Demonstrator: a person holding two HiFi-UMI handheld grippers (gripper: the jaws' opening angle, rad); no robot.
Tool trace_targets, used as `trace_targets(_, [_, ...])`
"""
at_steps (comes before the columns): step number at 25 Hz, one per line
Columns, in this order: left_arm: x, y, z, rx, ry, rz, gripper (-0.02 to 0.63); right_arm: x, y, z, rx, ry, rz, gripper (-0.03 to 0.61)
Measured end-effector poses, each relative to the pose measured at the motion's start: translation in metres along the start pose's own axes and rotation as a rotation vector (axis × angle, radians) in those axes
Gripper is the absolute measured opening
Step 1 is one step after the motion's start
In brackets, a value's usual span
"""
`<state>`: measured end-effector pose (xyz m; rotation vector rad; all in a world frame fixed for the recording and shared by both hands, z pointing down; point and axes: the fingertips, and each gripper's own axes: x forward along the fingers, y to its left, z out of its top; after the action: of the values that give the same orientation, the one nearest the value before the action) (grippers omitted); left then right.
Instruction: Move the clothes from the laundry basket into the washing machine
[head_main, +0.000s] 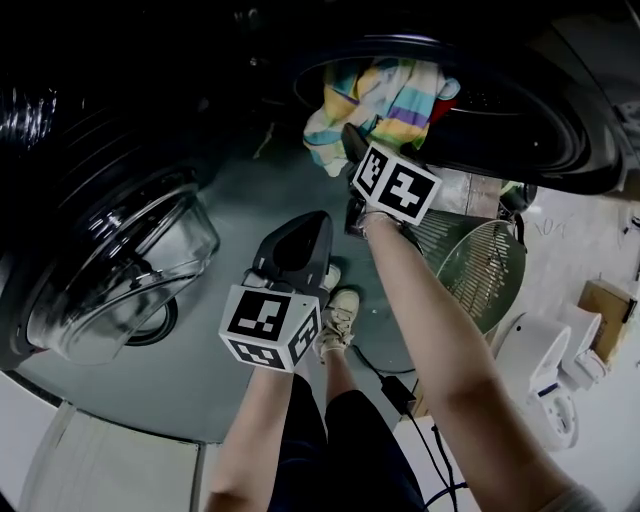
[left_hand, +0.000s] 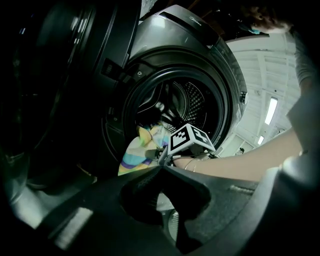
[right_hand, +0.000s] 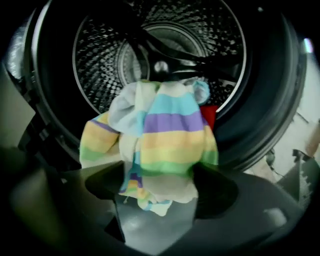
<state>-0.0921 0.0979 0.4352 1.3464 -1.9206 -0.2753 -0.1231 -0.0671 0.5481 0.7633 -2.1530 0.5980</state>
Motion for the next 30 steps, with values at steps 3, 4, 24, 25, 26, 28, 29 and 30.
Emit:
trace_targets(3, [0.001, 0.0, 0.004, 0.007, -0.012, 0.002, 0.006, -0.005, -0.017, 0.003, 0.033, 0.021, -0.046, 0.312])
trace_targets(4, [0.001, 0.0, 0.005, 0.01, -0.014, 0.0, 0.006, -0.006, -0.02, 0.004, 0.023, 0.021, -0.036, 0.213])
trace_targets(24, [0.007, -0.018, 0.023, 0.037, -0.023, -0.02, 0.006, -0.057, 0.019, 0.19, 0.058, -0.452, 0.277, 0.418])
trace_targets(25, [0.006, -0.018, 0.024, 0.037, -0.03, -0.015, 0.006, -0.049, 0.013, 0.177, 0.072, -0.403, 0.26, 0.475])
trace_targets(26, [0.006, -0.017, 0.024, 0.037, -0.036, -0.012, 0.006, -0.044, 0.007, 0.164, 0.078, -0.365, 0.238, 0.486])
trace_targets(28, [0.004, -0.018, 0.025, 0.04, -0.036, -0.013, 0.006, -0.042, -0.003, 0.138, 0.088, -0.317, 0.202, 0.52])
trace_targets(29, [0.004, -0.018, 0.025, 0.043, -0.033, -0.014, 0.006, -0.043, -0.007, 0.126, 0.098, -0.301, 0.191, 0.536])
trace_targets(30, [0.003, -0.017, 0.025, 0.046, -0.028, -0.014, 0.006, -0.045, -0.009, 0.113, 0.108, -0.287, 0.185, 0.545])
